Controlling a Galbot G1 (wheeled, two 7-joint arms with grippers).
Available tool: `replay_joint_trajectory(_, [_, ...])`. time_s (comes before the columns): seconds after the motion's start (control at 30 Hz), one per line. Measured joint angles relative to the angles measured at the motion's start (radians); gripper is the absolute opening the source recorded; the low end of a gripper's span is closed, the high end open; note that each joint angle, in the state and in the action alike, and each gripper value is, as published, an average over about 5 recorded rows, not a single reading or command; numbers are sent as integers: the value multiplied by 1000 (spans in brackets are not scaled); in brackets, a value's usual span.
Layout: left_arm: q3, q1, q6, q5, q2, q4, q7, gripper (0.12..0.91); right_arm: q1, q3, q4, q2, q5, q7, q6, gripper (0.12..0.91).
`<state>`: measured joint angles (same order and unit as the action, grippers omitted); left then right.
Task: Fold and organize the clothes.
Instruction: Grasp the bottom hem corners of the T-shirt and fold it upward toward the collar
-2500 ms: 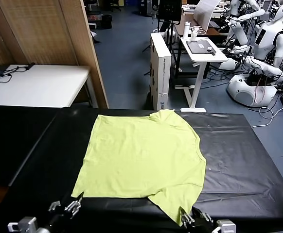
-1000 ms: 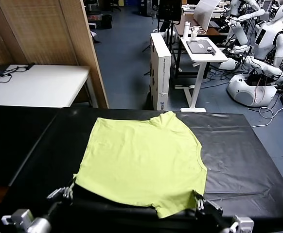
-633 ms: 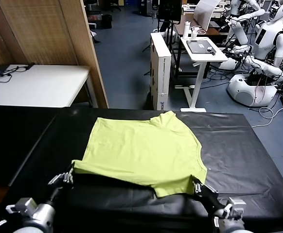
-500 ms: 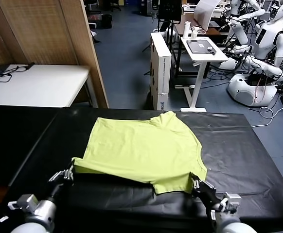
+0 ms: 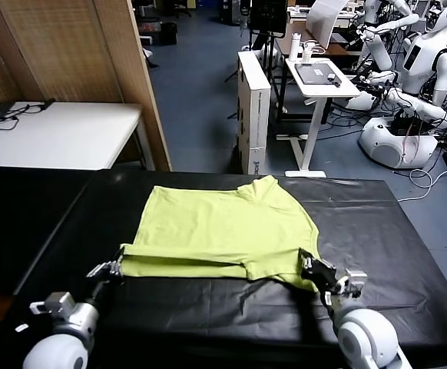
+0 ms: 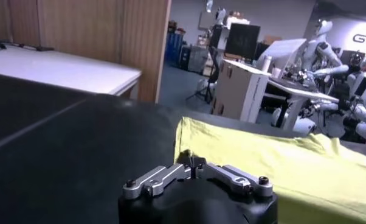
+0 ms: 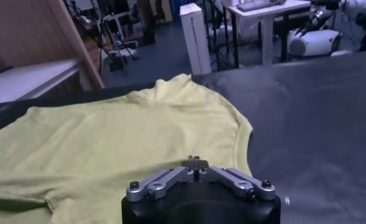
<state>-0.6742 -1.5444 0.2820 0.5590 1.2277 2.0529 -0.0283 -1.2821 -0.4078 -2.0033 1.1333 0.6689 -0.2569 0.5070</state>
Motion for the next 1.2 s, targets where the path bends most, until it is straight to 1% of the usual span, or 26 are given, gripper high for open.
replay_joint_trajectory(0.27, [35,60,15,-12,-4,-56,-8,147,58,25,42,-17,11,-2,1,140])
replay_joint_trajectory(0.47, [50,96,21,-11,-18,-82,-22,147,88,43,77,-19,11,-2,-1,140])
replay_joint_trajectory(0.83, [72,129,19,-17,-30,-128,-24,147,114,54,115,-19,12,3,-9,140])
replay_joint_trajectory(1.0, [84,146,16,-23,-31,-152,-25,148,117,54,119,-25,16,17,-5,140])
replay_joint_trajectory(1.07, [87,153,15,-25,-31,-159,-27,182,114,51,116,-30,20,25,0,147])
replay_joint_trajectory(1.1, [89,155,16,-25,-31,-161,-29,217,111,48,113,-34,21,29,2,167])
replay_joint_trajectory(1.17, [91,160,17,-23,-32,-164,-33,324,103,39,104,-42,25,39,7,244])
replay_joint_trajectory(1.2, [91,162,18,-21,-32,-164,-36,381,98,34,97,-47,27,45,9,297])
